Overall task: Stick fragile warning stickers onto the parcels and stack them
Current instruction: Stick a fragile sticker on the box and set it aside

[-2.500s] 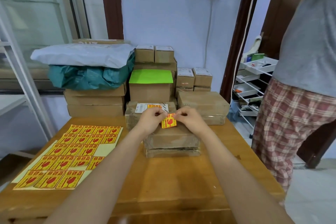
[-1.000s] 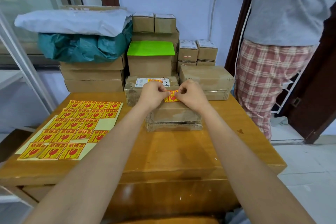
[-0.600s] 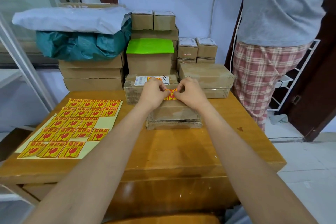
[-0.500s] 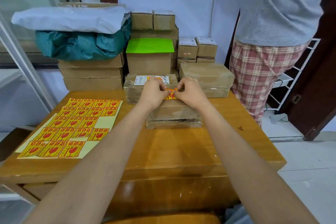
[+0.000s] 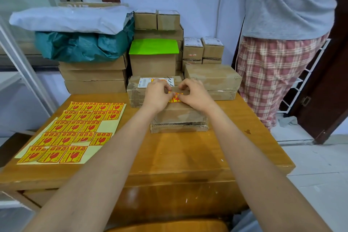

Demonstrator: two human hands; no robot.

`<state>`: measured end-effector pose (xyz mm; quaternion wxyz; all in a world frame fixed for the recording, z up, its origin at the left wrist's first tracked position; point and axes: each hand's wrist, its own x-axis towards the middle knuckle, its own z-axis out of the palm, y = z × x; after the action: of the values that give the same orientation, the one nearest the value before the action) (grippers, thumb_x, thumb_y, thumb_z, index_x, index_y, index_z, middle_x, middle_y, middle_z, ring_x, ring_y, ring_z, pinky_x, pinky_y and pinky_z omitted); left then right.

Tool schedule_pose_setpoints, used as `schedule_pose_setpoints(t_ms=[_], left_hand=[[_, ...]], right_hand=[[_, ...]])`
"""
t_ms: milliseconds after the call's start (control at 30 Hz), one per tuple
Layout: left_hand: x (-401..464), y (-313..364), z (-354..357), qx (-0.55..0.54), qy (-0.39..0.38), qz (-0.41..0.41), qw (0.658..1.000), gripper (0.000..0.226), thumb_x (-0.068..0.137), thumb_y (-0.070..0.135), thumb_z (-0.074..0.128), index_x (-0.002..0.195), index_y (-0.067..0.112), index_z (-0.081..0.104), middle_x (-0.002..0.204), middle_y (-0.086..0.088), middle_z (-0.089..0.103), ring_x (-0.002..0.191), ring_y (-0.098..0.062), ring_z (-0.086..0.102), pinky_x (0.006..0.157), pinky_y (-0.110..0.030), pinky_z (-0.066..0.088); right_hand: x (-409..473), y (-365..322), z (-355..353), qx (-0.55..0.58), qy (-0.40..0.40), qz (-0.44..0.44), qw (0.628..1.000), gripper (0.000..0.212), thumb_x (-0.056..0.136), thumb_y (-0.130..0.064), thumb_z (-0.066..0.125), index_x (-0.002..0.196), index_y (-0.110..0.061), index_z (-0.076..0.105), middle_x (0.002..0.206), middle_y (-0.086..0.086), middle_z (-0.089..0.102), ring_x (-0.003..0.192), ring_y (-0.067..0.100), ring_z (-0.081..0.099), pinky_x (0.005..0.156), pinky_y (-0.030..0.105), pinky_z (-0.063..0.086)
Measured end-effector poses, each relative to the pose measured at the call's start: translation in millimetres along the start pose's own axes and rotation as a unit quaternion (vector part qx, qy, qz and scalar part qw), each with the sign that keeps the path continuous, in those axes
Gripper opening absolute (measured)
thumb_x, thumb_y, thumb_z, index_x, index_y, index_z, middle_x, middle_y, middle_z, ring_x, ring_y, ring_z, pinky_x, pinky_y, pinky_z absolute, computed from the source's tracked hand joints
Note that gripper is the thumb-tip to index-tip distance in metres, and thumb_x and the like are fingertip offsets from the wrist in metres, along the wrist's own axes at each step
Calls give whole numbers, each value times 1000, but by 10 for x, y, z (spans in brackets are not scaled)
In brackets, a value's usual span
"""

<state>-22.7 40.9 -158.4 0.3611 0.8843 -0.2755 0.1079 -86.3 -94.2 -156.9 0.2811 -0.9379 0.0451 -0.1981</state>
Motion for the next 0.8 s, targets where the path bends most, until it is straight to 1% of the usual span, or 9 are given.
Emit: schedule_pose_setpoints(t_ms=[67, 167, 233, 367, 500, 567, 667, 733, 800], left_hand=[[8, -11, -23, -16, -18, 0, 1000, 21, 82, 19, 71, 99, 9, 66, 113, -10, 58, 107, -23, 52, 86, -25, 36], [13, -22, -97, -85, -65, -20, 994, 32, 80, 14, 73, 110, 12, 62, 123, -7, 55, 115, -20, 49, 88, -24, 37], [16, -28, -140, -119, -104, -32, 987, 39, 79, 12, 74, 116, 14, 60, 125, -6, 54, 117, -18, 48, 89, -24, 38], [44, -27, -205, -137, -173, -47, 974, 44, 81, 11, 73, 122, 14, 56, 128, -5, 53, 118, -16, 49, 95, -23, 38], [84, -65, -296, -150, -228, -65, 960, 52, 81, 5, 72, 129, 12, 51, 136, -3, 49, 129, -17, 43, 110, -28, 33], [86, -88, -325, -170, -246, -69, 952, 56, 82, 1, 70, 133, 11, 49, 142, -3, 45, 133, -15, 39, 112, -28, 31], [77, -90, -333, -182, -245, -70, 950, 57, 82, -3, 67, 134, 11, 47, 142, -3, 44, 131, -13, 40, 108, -24, 32], [76, -82, -324, -176, -242, -71, 952, 57, 82, -3, 66, 134, 11, 47, 141, -4, 45, 130, -15, 41, 110, -28, 32], [75, -81, -316, -171, -242, -73, 952, 59, 82, -2, 66, 136, 12, 46, 142, -5, 44, 130, -16, 42, 112, -32, 32]], right_hand=[[18, 5, -4, -7, -11, 3, 1000, 32, 81, -26, 68, 110, -13, 61, 112, 7, 56, 113, 24, 44, 97, 38, 39], [35, 0, -48, -13, -55, 3, 998, 43, 84, -33, 68, 120, -12, 57, 121, 8, 52, 119, 23, 40, 99, 32, 36], [33, -8, -89, -15, -86, 5, 996, 50, 84, -36, 68, 126, -12, 54, 126, 9, 49, 122, 23, 37, 102, 32, 34], [58, -29, -161, -23, -147, 8, 989, 61, 87, -36, 66, 139, -14, 43, 135, 9, 42, 129, 23, 31, 106, 32, 29], [97, -19, -204, -1, -189, 19, 982, 63, 88, -27, 66, 144, -16, 37, 141, 7, 41, 134, 23, 31, 113, 37, 25], [105, -1, -216, 22, -201, 28, 979, 63, 88, -20, 66, 144, -16, 37, 143, 6, 42, 135, 22, 34, 114, 39, 26], [110, -9, -238, 70, -220, 49, 972, 63, 88, -7, 62, 145, -12, 34, 147, 5, 39, 136, 17, 34, 114, 32, 25], [125, -9, -240, 89, -226, 63, 968, 64, 88, -1, 59, 145, -12, 33, 148, 4, 38, 135, 16, 35, 110, 27, 28], [143, 4, -231, 103, -223, 70, 967, 63, 87, 3, 57, 144, -13, 35, 147, 4, 39, 134, 16, 37, 109, 28, 30]])
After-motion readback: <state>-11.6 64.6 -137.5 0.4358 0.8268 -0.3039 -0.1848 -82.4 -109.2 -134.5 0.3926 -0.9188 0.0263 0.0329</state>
